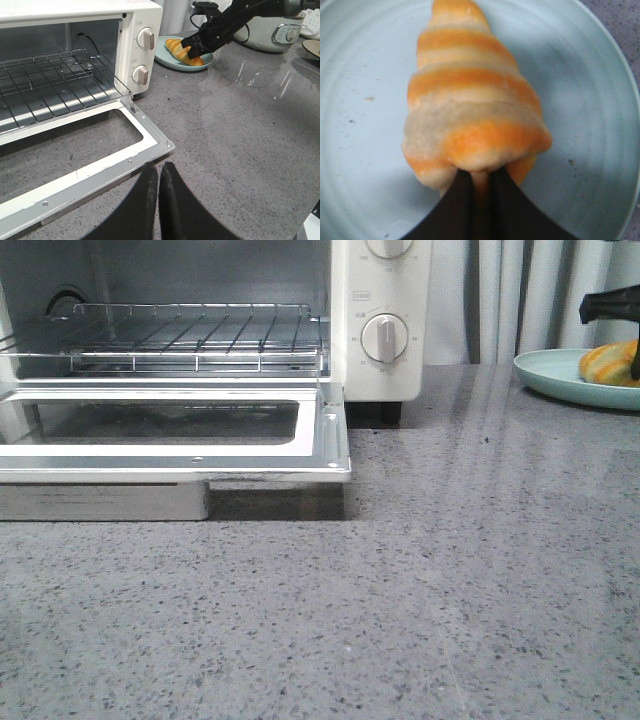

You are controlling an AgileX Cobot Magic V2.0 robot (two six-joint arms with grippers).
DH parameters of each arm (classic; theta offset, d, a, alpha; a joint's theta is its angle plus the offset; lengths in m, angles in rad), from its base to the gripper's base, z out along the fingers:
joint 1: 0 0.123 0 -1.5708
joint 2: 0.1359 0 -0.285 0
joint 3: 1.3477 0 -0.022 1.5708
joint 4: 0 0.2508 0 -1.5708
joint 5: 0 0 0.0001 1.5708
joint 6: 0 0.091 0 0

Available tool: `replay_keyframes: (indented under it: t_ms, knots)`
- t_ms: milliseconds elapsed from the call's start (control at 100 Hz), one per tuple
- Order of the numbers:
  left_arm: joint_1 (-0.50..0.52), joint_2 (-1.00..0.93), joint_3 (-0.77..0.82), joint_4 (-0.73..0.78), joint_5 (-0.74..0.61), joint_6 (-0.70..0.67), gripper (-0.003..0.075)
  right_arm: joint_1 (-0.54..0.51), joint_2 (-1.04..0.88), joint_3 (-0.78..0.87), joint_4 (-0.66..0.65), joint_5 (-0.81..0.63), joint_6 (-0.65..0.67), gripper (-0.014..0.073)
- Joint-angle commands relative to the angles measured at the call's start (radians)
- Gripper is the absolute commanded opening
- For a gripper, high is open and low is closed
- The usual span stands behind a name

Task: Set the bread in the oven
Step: 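Lift the croissant and carry it with the right gripper into the oven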

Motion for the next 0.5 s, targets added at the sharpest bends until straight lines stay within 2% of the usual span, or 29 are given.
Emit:
replay_keyframes:
  t_ms: [0,160,250,370,490]
  knots:
    - [0.003,0.009,-0.029,-0.034,-0.058,0.001,-0.0021,0.002,-0.118,-0.076,0.005,-0.104,-0.012,-0.0076]
    - [0.003,0.009,-0.029,-0.031,-0.058,0.001,-0.0022,0.048,-0.230,-0.218,0.005,-0.161,-0.012,-0.0076]
    - [0.003,0.009,-0.029,-0.031,-0.058,0.001,-0.0021,0.122,-0.279,-0.288,0.005,-0.152,-0.016,-0.0076]
    - [0.003,0.009,-0.029,-0.031,-0.058,0.003,-0.0021,0.294,-0.338,-0.353,0.005,-0.136,-0.087,-0.0076]
    - [0.003,0.009,-0.029,-0.031,-0.058,0.038,-0.0021,0.563,-0.379,-0.357,0.005,-0.084,-0.207,-0.0076]
